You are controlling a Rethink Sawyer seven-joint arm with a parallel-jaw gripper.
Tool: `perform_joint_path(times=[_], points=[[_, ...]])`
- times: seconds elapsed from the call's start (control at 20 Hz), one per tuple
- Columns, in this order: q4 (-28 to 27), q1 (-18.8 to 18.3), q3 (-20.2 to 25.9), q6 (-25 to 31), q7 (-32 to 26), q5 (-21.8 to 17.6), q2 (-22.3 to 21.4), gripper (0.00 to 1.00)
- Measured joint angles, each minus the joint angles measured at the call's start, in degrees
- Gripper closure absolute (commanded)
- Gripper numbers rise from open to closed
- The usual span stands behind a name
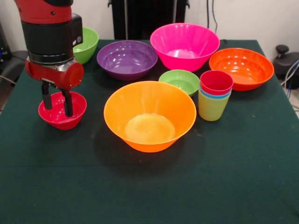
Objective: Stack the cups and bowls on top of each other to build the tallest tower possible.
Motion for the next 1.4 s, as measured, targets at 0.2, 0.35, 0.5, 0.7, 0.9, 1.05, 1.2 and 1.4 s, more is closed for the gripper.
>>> perform_joint_path(times=[0.2, 0.35, 0.5, 0.7, 0.9, 1.05, 1.2, 1.4], points=[[-0.8, 0.0, 0.0, 4.1, 0.0, 0.2, 0.2, 0.00], [-1.9, 0.0, 0.0, 10.4, 0.0, 0.1, 0.7, 0.00], [-2.3, 0.0, 0.0, 13.0, 0.0, 0.1, 1.1, 0.00], [-2.3, 0.0, 0.0, 13.9, 0.0, 0.1, 2.1, 0.00], [-2.3, 0.1, 0.0, 13.9, 0.0, 0.0, 3.3, 0.00], [-2.3, 0.1, 0.0, 13.9, 0.0, -0.1, 3.9, 0.00], [-2.3, 0.1, 0.0, 13.9, 0.0, -0.1, 4.3, 0.00], [-2.3, 0.1, 0.0, 13.9, 0.0, -0.1, 5.0, 0.00]])
